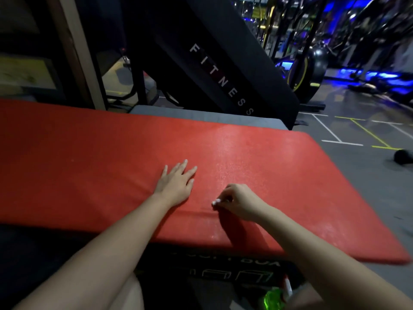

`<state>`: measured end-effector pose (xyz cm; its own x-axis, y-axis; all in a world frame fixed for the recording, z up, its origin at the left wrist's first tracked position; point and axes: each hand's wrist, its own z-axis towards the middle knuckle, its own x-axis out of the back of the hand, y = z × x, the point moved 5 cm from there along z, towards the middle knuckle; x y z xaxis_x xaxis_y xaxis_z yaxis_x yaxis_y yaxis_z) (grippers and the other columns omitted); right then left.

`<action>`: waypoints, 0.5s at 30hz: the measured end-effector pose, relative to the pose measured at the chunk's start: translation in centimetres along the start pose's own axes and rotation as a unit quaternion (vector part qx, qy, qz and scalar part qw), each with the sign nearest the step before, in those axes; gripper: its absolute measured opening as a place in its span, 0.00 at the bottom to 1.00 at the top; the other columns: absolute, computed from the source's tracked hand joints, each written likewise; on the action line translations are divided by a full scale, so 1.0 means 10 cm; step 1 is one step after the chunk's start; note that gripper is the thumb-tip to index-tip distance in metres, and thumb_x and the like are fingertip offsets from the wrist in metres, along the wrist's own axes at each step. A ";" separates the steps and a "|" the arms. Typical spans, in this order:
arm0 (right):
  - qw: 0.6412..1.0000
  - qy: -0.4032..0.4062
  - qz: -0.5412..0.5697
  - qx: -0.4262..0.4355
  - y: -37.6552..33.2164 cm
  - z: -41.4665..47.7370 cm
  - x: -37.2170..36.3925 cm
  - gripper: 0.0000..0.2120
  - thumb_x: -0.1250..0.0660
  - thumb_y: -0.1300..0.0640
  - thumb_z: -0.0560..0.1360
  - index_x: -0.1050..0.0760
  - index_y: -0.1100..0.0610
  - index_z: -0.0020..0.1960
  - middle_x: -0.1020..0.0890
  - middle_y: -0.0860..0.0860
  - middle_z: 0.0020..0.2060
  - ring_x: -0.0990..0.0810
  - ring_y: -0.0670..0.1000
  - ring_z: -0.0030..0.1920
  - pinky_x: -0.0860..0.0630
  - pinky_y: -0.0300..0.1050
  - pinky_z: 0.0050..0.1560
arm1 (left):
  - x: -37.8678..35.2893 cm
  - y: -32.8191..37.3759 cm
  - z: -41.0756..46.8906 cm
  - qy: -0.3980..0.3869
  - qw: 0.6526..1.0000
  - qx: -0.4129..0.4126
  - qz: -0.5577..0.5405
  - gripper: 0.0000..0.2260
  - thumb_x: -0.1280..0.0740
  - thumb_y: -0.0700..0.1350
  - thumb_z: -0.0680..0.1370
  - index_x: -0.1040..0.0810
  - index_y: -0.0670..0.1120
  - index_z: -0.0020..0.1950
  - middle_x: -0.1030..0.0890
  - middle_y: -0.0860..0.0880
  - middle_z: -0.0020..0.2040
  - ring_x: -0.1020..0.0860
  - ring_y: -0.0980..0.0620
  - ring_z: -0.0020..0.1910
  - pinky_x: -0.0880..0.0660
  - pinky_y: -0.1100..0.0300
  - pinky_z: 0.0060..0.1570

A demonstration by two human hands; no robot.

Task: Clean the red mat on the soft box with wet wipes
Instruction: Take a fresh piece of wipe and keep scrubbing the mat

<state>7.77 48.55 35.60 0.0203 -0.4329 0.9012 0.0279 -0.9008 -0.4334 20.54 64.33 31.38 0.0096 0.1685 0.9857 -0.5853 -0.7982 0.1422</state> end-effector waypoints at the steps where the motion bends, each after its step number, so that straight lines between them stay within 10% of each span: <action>1: 1.000 0.008 0.001 -0.008 -0.02 -0.02 0.01 0.10 0.28 0.48 0.75 0.15 0.54 0.49 0.16 0.50 0.43 0.22 0.46 0.41 0.32 0.37 0.40 | 0.03 -0.01 -0.08 -0.011 1.000 -0.006 0.012 0.23 0.46 0.54 0.85 0.41 0.58 0.82 0.44 0.48 0.83 0.43 0.47 0.81 0.48 0.44 0.79; 7: 0.993 0.103 0.015 -0.049 -0.11 -0.07 -0.05 0.07 0.27 0.53 0.74 0.14 0.56 0.48 0.15 0.54 0.44 0.19 0.52 0.45 0.27 0.43 0.44 | 0.25 -0.20 -0.48 -0.054 0.996 -0.038 0.068 0.24 0.44 0.58 0.85 0.40 0.59 0.81 0.42 0.49 0.83 0.40 0.47 0.80 0.37 0.49 0.76; 15: 0.997 0.040 -0.047 -0.046 -0.32 -0.43 -0.27 0.08 0.28 0.54 0.75 0.15 0.58 0.46 0.15 0.55 0.40 0.18 0.54 0.39 0.24 0.43 0.39 | 0.12 -0.32 -1.03 -0.127 0.991 -0.050 0.006 0.36 0.55 0.73 0.78 0.48 0.59 0.83 0.52 0.52 0.84 0.53 0.52 0.83 0.54 0.46 0.80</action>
<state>3.38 52.42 34.54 -0.0572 -0.3447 0.9370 -0.0651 -0.9352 -0.3480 14.13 73.04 31.14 0.1988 -0.0015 0.9800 -0.6635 -0.7362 0.1334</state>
